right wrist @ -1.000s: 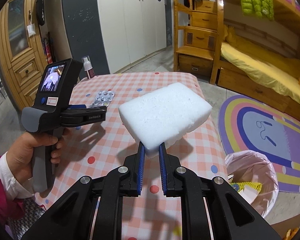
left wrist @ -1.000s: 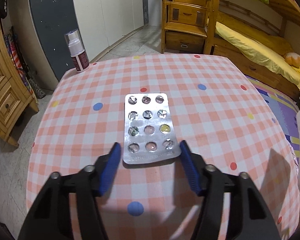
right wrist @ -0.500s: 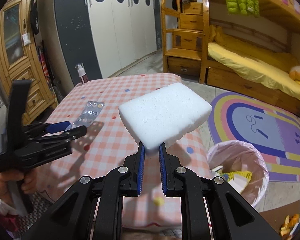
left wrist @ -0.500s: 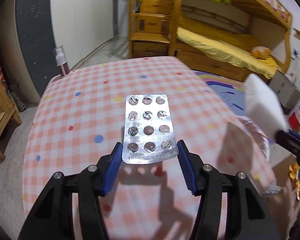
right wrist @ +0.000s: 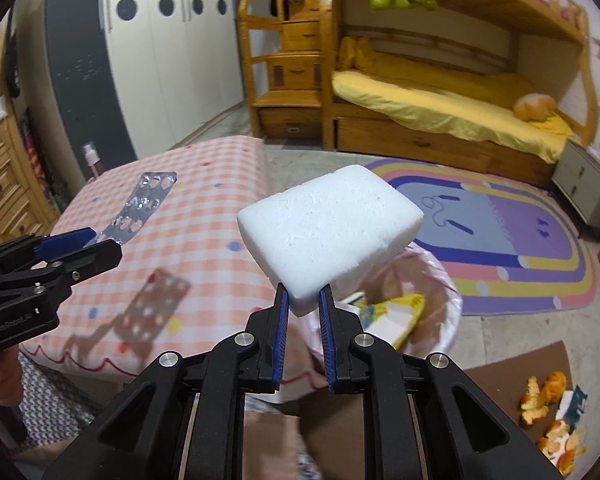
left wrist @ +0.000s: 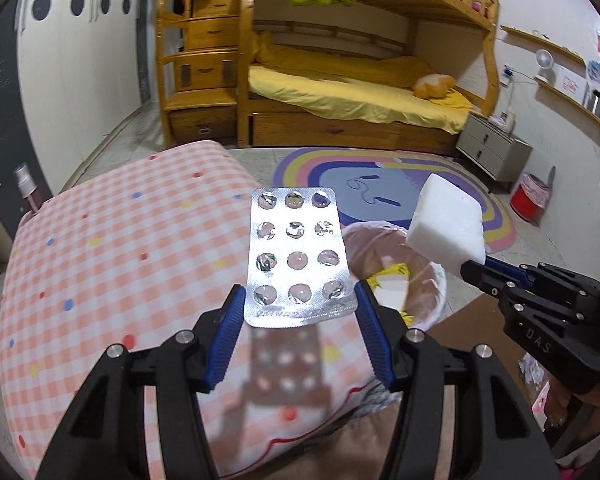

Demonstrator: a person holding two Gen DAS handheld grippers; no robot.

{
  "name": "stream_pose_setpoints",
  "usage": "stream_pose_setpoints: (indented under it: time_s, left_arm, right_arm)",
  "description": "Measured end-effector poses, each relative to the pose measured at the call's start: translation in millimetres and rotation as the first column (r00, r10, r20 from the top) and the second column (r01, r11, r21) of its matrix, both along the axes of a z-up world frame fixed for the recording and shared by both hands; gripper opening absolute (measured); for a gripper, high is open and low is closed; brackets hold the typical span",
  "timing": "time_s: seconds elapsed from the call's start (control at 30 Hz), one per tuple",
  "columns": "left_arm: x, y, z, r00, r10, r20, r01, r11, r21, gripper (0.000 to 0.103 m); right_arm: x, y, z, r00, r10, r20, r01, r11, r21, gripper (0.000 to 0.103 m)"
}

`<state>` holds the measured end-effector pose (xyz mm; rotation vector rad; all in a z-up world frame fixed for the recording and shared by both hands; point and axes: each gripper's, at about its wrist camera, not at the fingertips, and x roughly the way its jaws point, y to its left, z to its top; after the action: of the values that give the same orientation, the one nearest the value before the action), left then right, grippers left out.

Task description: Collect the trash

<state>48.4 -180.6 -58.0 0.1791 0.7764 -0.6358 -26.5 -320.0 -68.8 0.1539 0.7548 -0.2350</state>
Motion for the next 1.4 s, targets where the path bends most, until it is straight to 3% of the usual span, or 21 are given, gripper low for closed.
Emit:
stream_pose_setpoints:
  time_s: [0.17,0.27,0.33,0.37,0.7,0.87,0.9,0.93,0.97,1.1,1.27,1.4]
  left_arm:
    - [4,-39,-4,0.998,-0.065,0.000,0.065,0.998,0.021,0.054]
    - [9,-56,-8,0.996,-0.092,-0.006,0.092,0.995,0.030,0.054]
    - [13,-65,-12,0.994,-0.109,-0.015,0.110,0.993,0.035,0.054]
    - [14,-69,-13,0.993,-0.116,-0.021,0.117,0.992,0.036,0.054]
    - [24,-118,-36,0.974,-0.211,-0.079,0.217,0.972,0.086,0.055]
    - [30,-146,-32,0.965,-0.253,-0.068,0.257,0.964,0.068,0.055]
    - [31,-150,-31,0.964,-0.260,-0.061,0.264,0.963,0.061,0.057]
    - [32,-153,-30,0.964,-0.260,-0.056,0.263,0.963,0.060,0.071]
    - [33,-152,-27,0.967,-0.252,-0.045,0.254,0.966,0.055,0.081]
    - [31,-136,-19,0.975,-0.219,-0.031,0.220,0.975,0.035,0.085]
    - [29,-91,-5,0.993,-0.113,-0.033,0.114,0.993,0.025,0.090]
    - [19,-51,7,1.000,-0.010,0.011,0.009,0.998,0.065,0.095]
  right_arm:
    - [0,-28,-11,0.998,-0.060,-0.023,0.060,0.998,-0.002,0.017]
    - [6,-46,-22,0.997,-0.072,-0.042,0.073,0.997,0.021,0.023]
    - [11,-57,-30,0.995,-0.086,-0.047,0.087,0.996,0.023,0.049]
    - [9,-60,-31,0.994,-0.098,-0.044,0.099,0.995,0.019,0.051]
    - [-10,-91,-26,0.983,-0.182,0.007,0.180,0.978,0.101,0.053]
    - [-19,-100,-14,0.976,-0.209,0.057,0.201,0.973,0.117,0.053]
    - [-22,-102,-11,0.974,-0.215,0.075,0.205,0.971,0.124,0.053]
    - [-25,-102,-10,0.972,-0.220,0.086,0.208,0.970,0.128,0.053]
    - [-29,-103,-7,0.969,-0.229,0.097,0.215,0.968,0.132,0.054]
    - [-37,-105,1,0.965,-0.237,0.109,0.221,0.965,0.144,0.058]
    - [-41,-88,15,0.971,-0.207,0.121,0.189,0.972,0.142,0.066]
    - [-45,-65,30,0.981,-0.147,0.126,0.130,0.982,0.138,0.081]
